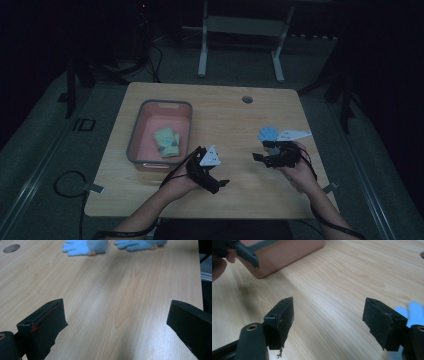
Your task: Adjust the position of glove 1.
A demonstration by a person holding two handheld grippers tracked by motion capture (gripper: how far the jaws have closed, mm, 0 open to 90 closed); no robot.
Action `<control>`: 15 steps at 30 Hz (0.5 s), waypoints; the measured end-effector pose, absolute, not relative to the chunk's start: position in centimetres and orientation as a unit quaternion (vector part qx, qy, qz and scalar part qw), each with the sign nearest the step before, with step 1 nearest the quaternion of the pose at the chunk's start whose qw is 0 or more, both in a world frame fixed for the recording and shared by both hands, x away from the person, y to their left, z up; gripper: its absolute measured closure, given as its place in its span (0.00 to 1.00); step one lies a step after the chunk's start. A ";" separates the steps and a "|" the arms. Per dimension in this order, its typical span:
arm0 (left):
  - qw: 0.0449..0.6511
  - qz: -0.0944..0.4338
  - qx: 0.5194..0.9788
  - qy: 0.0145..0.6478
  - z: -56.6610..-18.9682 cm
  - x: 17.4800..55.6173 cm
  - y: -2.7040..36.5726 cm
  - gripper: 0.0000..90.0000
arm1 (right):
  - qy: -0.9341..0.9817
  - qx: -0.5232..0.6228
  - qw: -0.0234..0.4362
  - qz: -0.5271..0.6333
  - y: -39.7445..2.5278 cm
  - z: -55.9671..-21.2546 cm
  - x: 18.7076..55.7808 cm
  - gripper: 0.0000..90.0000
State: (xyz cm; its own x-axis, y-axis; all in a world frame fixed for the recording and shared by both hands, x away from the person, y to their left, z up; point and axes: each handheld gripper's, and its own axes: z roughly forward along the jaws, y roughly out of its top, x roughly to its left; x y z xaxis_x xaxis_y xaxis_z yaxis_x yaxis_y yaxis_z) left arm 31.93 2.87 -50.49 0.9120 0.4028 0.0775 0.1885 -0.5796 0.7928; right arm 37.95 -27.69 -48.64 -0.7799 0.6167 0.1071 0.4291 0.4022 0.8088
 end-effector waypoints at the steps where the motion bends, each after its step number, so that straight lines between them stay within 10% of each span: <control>1: 0.429 0.124 0.879 0.169 -50.8 31.8 2.8 0.02 | 0.829 0.321 0.109 0.445 -27.9 -48.8 37.9 0.30; 15: 0.420 0.109 0.883 0.177 -54.6 30.7 3.1 0.02 | 0.821 0.367 0.124 0.419 -31.6 -50.9 37.0 0.41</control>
State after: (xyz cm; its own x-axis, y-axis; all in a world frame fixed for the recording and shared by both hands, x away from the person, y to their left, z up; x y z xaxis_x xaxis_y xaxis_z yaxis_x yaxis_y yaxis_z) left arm 30.72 3.15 -54.64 0.9134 0.4047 0.0434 0.2220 -0.5848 0.7802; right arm 37.01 -31.58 -50.86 -0.7004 0.7061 0.1040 0.4987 0.3800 0.7790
